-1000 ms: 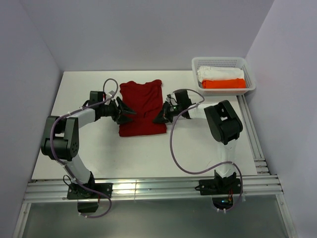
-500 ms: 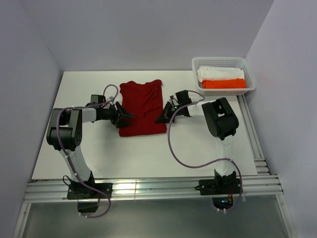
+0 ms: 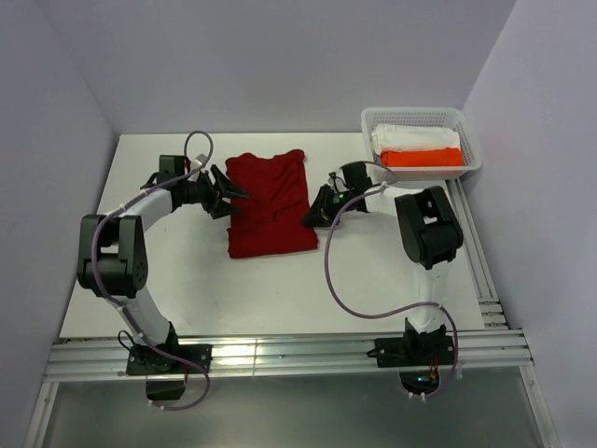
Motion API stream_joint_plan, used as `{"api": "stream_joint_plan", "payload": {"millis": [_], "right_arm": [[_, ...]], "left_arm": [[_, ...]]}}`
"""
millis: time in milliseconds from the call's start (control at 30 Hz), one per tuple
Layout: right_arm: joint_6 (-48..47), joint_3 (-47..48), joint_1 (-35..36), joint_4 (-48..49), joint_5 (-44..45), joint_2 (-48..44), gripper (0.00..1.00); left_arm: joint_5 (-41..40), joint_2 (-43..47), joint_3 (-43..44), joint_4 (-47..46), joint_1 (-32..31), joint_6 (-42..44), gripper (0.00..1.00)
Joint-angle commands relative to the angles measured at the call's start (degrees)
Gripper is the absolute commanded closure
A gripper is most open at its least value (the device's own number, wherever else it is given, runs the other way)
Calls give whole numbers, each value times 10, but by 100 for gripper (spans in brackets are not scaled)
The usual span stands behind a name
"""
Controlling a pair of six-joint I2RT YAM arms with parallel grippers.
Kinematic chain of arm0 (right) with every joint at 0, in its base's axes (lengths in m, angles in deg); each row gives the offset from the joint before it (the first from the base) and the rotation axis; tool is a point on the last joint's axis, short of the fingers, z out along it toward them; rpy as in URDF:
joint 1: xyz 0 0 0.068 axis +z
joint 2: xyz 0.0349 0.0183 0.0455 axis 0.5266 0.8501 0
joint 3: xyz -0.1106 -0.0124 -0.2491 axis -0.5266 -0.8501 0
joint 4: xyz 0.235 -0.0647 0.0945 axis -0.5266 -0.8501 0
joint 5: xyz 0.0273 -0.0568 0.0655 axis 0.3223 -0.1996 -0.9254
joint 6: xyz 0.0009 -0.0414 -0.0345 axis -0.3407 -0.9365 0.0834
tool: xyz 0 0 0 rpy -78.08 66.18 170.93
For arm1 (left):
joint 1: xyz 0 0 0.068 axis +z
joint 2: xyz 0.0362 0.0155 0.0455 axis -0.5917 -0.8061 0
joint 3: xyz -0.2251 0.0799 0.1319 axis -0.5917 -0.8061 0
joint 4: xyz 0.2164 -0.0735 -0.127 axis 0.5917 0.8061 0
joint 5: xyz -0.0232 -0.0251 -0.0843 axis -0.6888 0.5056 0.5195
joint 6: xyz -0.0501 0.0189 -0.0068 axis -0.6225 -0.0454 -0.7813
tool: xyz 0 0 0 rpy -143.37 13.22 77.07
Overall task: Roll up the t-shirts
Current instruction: Roll the tshirt
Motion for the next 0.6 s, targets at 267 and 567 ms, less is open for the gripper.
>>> {"api": "stream_joint_plan", "payload": {"millis": [267,567], "right_arm": [[-55,-137,-13,-65,78,-202,37],[0,-223,-13,26,58,-198,25]], "left_arm": [[-102,176,-180,77,-1,48,3],[-109,228,-301,-9,-1,10,2]]}}
